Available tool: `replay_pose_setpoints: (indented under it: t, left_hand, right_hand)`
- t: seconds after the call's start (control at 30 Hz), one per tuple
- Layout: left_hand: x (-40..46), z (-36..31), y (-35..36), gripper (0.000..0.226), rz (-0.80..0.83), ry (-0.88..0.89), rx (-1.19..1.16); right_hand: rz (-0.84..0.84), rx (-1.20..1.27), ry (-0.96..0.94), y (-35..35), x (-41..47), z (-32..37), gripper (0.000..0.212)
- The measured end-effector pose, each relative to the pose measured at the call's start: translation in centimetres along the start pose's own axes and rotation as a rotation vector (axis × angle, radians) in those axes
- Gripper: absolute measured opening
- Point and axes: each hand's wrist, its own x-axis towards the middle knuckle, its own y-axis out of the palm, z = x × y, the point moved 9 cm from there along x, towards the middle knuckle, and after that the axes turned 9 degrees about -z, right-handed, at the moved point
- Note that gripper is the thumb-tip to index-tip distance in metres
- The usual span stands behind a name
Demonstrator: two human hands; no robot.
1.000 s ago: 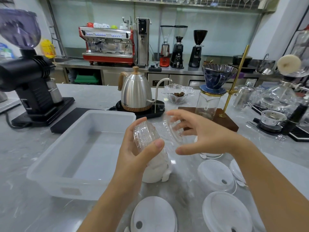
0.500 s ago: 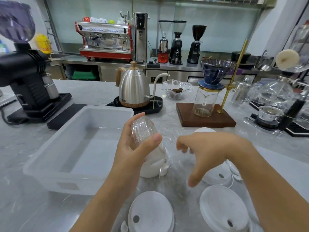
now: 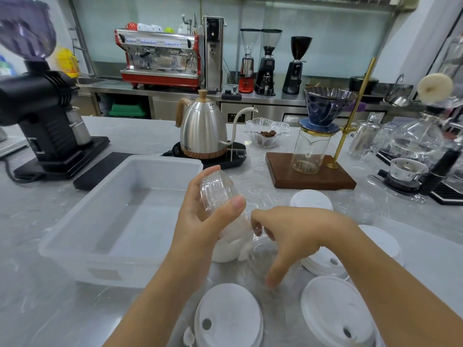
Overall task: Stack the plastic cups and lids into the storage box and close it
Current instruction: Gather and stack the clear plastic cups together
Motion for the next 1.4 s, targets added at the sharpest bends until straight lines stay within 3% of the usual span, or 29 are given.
replay_pose_setpoints:
  t: [0.2, 0.37, 0.5, 0.6, 0.9, 1.13, 1.4]
  left_hand:
    - [0.0, -0.1, 0.0, 0.066, -0.011, 0.001, 0.005]
    - [0.1, 0.0, -0.2, 0.067, -0.015, -0.004, 0.007]
    - [0.0, 0.1, -0.1, 0.073, -0.003, -0.010, 0.023]
    - [-0.2, 0.2, 0.2, 0.075, 0.006, -0.026, 0.025]
    - [-0.3, 0.2, 0.4, 0.090, 0.025, -0.035, -0.007]
    - [-0.3, -0.2, 0.4, 0.085, 0.021, -0.010, -0.007]
    - [-0.3, -0.7, 0.4, 0.090, 0.019, 0.022, -0.041]
  right_hand:
    - [-0.051, 0.314, -0.099, -1.4, 0.5, -0.7, 0.025]
    - [-0.253, 0.615, -0.127, -6.0, -1.2, -3.6, 0.008]
    - [-0.470, 0.839, -0.153, -9.2, -2.8, -5.3, 0.026]
    - [-0.594, 0.932, -0.180, -10.7, -3.6, -5.3, 0.028]
    - [-0.779, 0.919, -0.225, -12.6, -5.2, -3.7, 0.031]
    - [-0.692, 0.911, -0.271, -11.9, -4.9, -2.1, 0.030]
    - [-0.456, 0.983, -0.427, -10.4, -4.2, 0.5, 0.011]
